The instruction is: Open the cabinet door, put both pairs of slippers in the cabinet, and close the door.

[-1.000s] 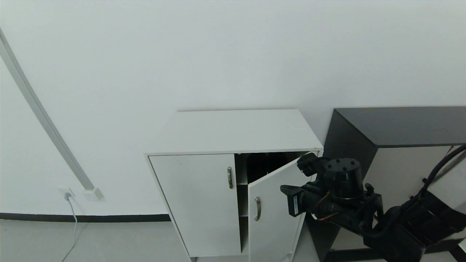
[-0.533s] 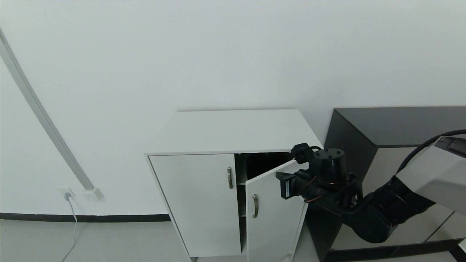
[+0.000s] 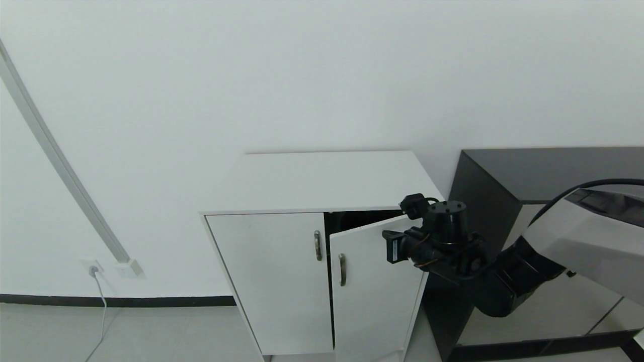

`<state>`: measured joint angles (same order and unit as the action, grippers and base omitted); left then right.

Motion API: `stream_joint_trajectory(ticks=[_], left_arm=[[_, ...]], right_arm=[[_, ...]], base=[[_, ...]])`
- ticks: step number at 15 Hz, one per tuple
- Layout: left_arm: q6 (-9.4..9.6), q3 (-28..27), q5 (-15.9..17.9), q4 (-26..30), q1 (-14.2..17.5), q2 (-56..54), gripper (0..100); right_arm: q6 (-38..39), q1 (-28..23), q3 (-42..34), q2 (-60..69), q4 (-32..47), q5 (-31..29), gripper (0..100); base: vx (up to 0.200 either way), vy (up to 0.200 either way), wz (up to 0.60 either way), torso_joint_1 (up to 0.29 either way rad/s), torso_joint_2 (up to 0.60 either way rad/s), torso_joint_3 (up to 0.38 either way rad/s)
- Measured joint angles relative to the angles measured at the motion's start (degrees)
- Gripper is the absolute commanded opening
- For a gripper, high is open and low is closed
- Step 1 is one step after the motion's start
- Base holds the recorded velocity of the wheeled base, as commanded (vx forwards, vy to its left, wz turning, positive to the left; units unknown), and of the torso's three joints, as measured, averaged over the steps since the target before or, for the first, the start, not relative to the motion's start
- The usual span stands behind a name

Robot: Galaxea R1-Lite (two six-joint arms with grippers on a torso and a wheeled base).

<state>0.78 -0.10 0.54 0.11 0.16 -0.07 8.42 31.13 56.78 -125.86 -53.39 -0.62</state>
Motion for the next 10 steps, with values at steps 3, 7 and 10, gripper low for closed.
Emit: stream_joint_trajectory(ticks=[3, 7, 10], left_arm=[[0.00, 0.0, 0.0, 0.0, 0.0, 0.0, 0], [0.01, 0.0, 0.0, 0.0, 0.0, 0.0, 0], [0.00, 0.0, 0.0, 0.0, 0.0, 0.0, 0]], right_arm=[[0.0, -1.1, 2.7, -2.0, 0.0, 0.0, 0], [-0.1, -2.1, 4.9, -4.0, 0.0, 0.0, 0], [-0.1, -2.6, 5.6, -4.9, 0.1, 0.0, 0]], base=[[0.000, 0.000, 0.00, 0.000, 0.00, 0.000], [0.000, 0.000, 0.00, 0.000, 0.00, 0.000], [0.000, 0.000, 0.00, 0.000, 0.00, 0.000]])
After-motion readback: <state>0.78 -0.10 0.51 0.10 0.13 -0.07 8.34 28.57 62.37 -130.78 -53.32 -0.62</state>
